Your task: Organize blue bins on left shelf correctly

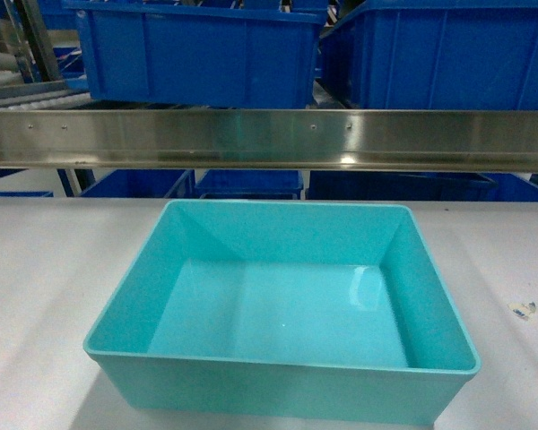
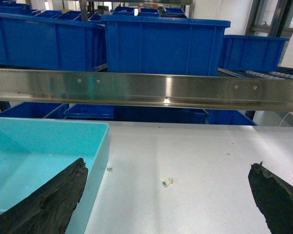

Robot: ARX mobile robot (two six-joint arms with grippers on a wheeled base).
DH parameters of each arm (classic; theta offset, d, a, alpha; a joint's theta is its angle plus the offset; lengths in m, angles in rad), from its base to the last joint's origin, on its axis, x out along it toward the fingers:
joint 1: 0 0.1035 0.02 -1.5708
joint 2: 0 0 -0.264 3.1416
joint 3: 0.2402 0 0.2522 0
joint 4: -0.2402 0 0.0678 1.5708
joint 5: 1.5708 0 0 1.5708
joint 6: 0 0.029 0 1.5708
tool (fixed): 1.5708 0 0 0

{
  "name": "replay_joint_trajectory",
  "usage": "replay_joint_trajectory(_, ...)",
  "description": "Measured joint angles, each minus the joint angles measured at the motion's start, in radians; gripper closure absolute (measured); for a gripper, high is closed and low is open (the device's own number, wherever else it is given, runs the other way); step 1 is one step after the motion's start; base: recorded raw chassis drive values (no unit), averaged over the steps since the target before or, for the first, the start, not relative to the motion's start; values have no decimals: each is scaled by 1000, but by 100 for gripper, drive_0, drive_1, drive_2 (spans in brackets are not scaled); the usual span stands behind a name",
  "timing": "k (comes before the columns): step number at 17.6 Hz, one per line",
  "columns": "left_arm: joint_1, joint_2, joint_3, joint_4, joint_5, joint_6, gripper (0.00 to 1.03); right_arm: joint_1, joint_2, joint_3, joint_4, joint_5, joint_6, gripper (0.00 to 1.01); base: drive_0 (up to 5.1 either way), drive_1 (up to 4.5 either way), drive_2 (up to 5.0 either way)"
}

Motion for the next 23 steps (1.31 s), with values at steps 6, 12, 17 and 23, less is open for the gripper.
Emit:
replay_joint_trajectory(6,0,0,0,0,0,0,5,0,0,0,0,0,0,3,0,0,0)
replay_joint_trajectory(12,0,0,0,0,0,0,5,0,0,0,0,0,0,3,0,0,0)
replay_joint_trajectory(17,0,0,0,0,0,0,5,0,0,0,0,0,0,3,0,0,0)
replay_joint_trajectory(23,-46,960,259,611,-13,14,5,194,941,284,579,42,48,3,0,0,0)
